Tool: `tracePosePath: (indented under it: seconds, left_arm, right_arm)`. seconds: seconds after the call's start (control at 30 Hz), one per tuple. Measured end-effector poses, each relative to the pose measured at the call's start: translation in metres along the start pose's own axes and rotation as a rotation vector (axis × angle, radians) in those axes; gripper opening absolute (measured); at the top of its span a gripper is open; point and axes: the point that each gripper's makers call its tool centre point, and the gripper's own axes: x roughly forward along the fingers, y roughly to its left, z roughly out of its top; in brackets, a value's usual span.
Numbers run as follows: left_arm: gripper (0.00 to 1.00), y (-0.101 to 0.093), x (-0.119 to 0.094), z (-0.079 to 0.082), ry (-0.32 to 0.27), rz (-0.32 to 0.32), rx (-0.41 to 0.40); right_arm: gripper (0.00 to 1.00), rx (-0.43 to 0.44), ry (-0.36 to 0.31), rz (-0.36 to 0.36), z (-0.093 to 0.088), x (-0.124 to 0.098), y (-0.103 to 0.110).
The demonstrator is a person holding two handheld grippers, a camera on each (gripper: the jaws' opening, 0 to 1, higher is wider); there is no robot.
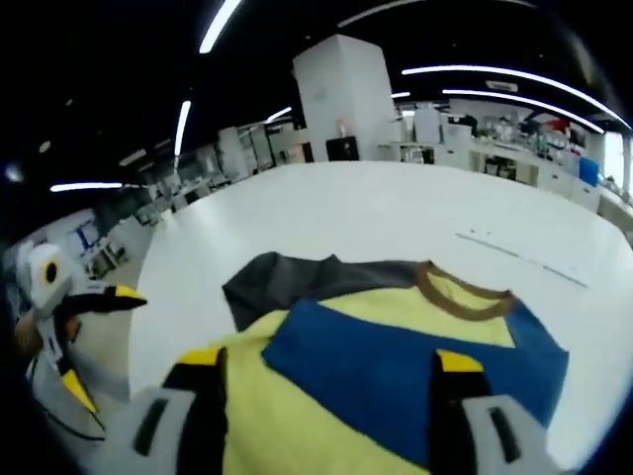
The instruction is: Fold the garment on the visible template until the final outline fits inside the template.
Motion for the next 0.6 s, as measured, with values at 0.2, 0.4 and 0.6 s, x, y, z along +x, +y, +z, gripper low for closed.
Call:
tracePosePath:
  seconds: [0.2, 0.4, 0.6]
  left_arm:
    - [0.99, 0.000, 0.000, 0.001, -0.001, 0.002, 0.000]
    - [0.99, -0.001, 0.001, 0.000, 0.004, -0.002, 0.005]
    - [0.99, -0.001, 0.001, -0.002, 0.009, -0.004, 0.004]
  right_arm:
    - [0.82, 0.024, -0.007, -0.052, -0.008, -0.025, -0.035]
    - [0.78, 0.053, -0.008, -0.107, -0.021, -0.049, -0.066]
    - [0.65, 0.084, -0.008, -0.170, -0.034, -0.071, -0.089]
